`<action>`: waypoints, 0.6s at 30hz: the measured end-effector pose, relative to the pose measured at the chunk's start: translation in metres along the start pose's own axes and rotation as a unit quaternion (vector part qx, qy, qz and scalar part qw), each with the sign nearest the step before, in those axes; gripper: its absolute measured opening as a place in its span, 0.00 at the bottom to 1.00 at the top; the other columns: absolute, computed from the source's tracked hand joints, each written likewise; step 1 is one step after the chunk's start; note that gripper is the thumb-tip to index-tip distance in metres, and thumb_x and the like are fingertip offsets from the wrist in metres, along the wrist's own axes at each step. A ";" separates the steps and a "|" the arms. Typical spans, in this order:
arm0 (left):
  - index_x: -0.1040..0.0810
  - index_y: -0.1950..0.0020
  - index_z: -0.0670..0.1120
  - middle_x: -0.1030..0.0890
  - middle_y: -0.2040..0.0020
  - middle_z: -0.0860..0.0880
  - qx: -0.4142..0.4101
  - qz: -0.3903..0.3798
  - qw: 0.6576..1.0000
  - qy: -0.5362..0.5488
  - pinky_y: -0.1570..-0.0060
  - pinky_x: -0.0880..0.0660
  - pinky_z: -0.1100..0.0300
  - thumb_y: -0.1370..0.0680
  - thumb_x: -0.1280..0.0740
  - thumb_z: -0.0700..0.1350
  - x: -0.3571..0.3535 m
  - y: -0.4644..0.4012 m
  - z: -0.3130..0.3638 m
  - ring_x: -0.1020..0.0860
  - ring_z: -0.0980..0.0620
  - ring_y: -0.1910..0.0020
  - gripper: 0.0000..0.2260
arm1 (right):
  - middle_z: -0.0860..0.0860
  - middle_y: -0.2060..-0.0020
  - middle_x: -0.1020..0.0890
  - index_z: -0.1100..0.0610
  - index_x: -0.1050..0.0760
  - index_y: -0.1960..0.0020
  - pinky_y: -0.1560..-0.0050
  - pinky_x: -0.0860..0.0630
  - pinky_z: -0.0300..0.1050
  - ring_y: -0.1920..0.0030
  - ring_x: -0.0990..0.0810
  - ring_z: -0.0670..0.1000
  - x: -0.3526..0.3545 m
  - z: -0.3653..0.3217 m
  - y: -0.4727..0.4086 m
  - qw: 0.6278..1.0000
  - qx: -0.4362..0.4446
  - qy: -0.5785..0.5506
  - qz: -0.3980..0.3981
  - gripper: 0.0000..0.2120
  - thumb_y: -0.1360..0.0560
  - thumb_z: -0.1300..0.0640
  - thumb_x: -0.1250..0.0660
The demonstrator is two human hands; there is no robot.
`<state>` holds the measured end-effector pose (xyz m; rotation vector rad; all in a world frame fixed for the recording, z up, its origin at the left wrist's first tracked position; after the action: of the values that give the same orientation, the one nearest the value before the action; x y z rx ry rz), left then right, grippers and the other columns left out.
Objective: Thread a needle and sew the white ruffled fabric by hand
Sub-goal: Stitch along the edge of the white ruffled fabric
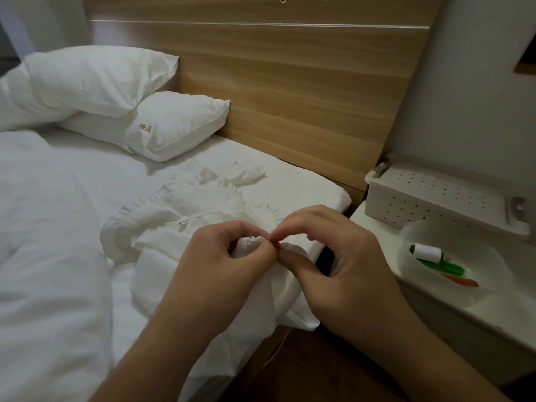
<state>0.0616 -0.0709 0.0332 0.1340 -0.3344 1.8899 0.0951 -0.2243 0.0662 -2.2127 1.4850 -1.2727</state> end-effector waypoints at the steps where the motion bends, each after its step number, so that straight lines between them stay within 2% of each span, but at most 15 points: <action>1: 0.11 0.57 0.54 0.14 0.62 0.48 0.003 0.000 1.000 0.002 0.57 0.16 0.48 0.27 0.28 0.50 0.001 0.000 0.000 0.14 0.47 0.60 0.05 | 0.41 0.50 0.16 0.49 0.16 0.47 0.46 0.26 0.34 0.43 0.19 0.48 0.000 0.000 0.000 1.000 0.001 -0.001 0.006 0.11 0.24 0.63 0.25; 4: 0.11 0.58 0.52 0.13 0.62 0.48 0.019 -0.010 1.000 0.005 0.57 0.16 0.49 0.27 0.27 0.48 0.000 -0.001 -0.002 0.14 0.47 0.60 0.05 | 0.41 0.54 0.16 0.50 0.15 0.49 0.49 0.27 0.34 0.47 0.17 0.48 0.002 0.001 0.000 1.000 0.009 -0.004 0.026 0.13 0.26 0.66 0.24; 7: 0.11 0.59 0.50 0.14 0.62 0.45 0.040 -0.020 0.999 0.010 0.58 0.17 0.48 0.29 0.27 0.48 -0.001 -0.001 -0.005 0.14 0.44 0.60 0.05 | 0.42 0.54 0.16 0.52 0.14 0.50 0.51 0.23 0.39 0.49 0.17 0.49 0.003 -0.002 0.001 0.999 0.028 -0.014 0.039 0.12 0.27 0.67 0.24; 10: 0.12 0.60 0.50 0.14 0.62 0.45 0.056 -0.029 0.998 0.010 0.57 0.18 0.50 0.29 0.27 0.47 -0.002 0.000 -0.006 0.14 0.43 0.57 0.05 | 0.42 0.55 0.16 0.53 0.14 0.51 0.51 0.24 0.37 0.50 0.17 0.49 0.002 -0.004 0.001 0.999 0.034 -0.016 0.037 0.12 0.28 0.68 0.24; 14: 0.11 0.59 0.50 0.14 0.61 0.43 0.065 -0.032 0.997 0.016 0.53 0.16 0.42 0.29 0.28 0.48 -0.003 0.001 -0.005 0.14 0.40 0.54 0.06 | 0.40 0.57 0.17 0.51 0.16 0.54 0.53 0.26 0.33 0.52 0.18 0.47 0.002 -0.001 0.001 0.999 0.012 -0.014 0.042 0.09 0.28 0.65 0.24; 18: 0.12 0.60 0.51 0.14 0.62 0.46 0.071 -0.025 0.997 0.017 0.59 0.20 0.53 0.24 0.26 0.46 -0.002 0.001 -0.007 0.15 0.45 0.60 0.05 | 0.40 0.58 0.19 0.49 0.19 0.56 0.53 0.27 0.31 0.51 0.20 0.48 -0.002 0.000 0.002 0.999 -0.018 -0.019 0.035 0.12 0.28 0.66 0.26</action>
<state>0.0622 -0.0706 0.0258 0.2036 -0.1722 1.8642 0.0936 -0.2239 0.0638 -2.1734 1.5699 -1.1860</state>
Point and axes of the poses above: each hand's wrist, its own y-axis away from the middle knuckle, its own x-axis out of the back of the hand, z = x × y, the point moved 8 cm from there along -y, towards the middle knuckle
